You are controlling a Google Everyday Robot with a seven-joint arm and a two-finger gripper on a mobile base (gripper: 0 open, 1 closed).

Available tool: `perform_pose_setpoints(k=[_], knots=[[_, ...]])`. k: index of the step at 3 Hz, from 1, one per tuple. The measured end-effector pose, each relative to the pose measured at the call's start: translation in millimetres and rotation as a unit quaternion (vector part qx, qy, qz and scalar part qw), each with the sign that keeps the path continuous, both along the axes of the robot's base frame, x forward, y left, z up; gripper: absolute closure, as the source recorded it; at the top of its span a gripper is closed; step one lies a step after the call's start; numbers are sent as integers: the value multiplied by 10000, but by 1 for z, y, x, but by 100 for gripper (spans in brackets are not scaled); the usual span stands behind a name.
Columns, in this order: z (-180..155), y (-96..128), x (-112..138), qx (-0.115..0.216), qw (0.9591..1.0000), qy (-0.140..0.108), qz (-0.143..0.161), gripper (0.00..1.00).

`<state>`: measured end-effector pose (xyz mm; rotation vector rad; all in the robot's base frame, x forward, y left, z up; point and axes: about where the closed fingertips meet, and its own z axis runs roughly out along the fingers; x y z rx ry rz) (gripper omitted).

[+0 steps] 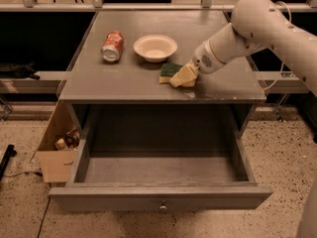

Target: Place sponge into top drawer

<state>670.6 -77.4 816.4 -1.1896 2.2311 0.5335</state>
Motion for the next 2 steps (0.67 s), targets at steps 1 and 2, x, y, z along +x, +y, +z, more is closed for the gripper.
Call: perform_pose_setpoints(k=[1, 2], knots=[[1, 0, 0, 0, 10000, 0, 0, 100], [7, 0, 0, 0, 10000, 0, 0, 100]])
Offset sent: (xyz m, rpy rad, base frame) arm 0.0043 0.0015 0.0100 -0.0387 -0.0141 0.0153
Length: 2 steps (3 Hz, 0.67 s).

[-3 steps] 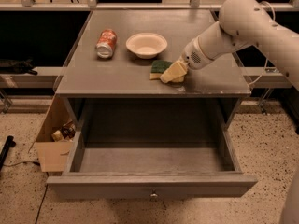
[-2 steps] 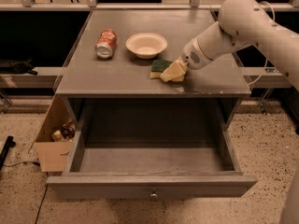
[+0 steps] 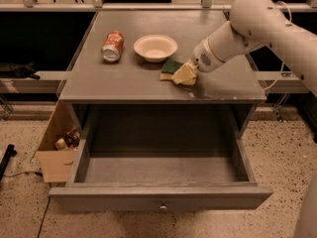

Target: Place sponge into top drawer

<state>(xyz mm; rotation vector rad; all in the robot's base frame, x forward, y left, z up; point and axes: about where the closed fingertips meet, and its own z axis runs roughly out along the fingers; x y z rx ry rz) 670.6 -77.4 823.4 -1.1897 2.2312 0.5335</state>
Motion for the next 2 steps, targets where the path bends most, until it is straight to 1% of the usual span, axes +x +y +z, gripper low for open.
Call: perform_pose_setpoints(k=[1, 2], knots=[[1, 0, 0, 0, 10000, 0, 0, 100], [29, -6, 7, -319, 9995, -77, 40, 100]])
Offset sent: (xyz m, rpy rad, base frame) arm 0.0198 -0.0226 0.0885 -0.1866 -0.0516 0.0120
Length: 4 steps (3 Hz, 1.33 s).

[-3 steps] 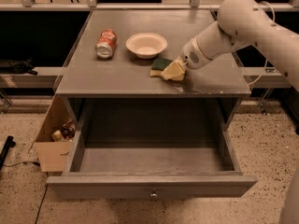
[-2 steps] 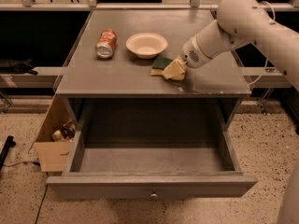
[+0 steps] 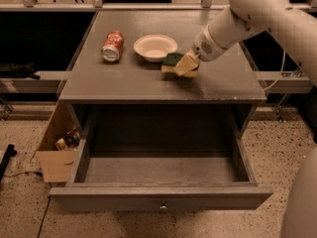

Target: Place sponge into top drawer

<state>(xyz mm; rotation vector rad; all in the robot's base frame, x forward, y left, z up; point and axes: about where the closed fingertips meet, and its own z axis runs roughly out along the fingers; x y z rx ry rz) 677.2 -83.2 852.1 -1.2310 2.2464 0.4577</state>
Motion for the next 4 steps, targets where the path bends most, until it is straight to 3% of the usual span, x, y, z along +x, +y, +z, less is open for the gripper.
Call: perform_pose_setpoints(k=[1, 2, 3, 4], knots=[[27, -6, 6, -291, 9995, -71, 49, 100], [24, -5, 5, -252, 9997, -51, 53, 100], [25, -14, -14, -79, 9999, -59, -68, 100], [37, -44, -49, -107, 9996, -107, -238, 100]])
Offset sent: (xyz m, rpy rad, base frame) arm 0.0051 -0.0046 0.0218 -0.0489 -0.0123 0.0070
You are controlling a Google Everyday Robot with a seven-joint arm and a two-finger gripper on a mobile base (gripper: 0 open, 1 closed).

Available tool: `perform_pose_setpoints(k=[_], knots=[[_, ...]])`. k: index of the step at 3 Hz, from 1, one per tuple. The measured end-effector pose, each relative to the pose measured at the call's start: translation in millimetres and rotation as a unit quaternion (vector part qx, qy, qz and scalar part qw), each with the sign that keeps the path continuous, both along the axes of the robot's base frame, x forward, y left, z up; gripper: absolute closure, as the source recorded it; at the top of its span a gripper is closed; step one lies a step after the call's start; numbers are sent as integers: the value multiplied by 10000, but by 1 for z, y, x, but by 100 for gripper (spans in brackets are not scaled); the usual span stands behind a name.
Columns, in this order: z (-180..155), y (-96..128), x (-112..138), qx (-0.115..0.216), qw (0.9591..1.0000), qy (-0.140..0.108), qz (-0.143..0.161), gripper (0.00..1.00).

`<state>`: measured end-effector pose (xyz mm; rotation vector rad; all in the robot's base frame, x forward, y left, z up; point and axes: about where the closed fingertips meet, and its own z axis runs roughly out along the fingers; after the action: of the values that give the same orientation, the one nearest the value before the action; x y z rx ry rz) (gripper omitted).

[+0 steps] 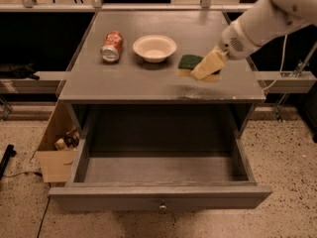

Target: Place sponge into top drawer

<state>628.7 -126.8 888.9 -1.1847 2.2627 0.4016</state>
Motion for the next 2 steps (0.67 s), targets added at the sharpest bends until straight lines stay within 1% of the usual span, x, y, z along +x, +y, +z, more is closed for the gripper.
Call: perform_pose_setpoints(k=[1, 2], knots=[[17, -30, -33, -196, 9998, -25, -18, 100], [21, -57, -73, -580, 9980, 233, 118, 100]])
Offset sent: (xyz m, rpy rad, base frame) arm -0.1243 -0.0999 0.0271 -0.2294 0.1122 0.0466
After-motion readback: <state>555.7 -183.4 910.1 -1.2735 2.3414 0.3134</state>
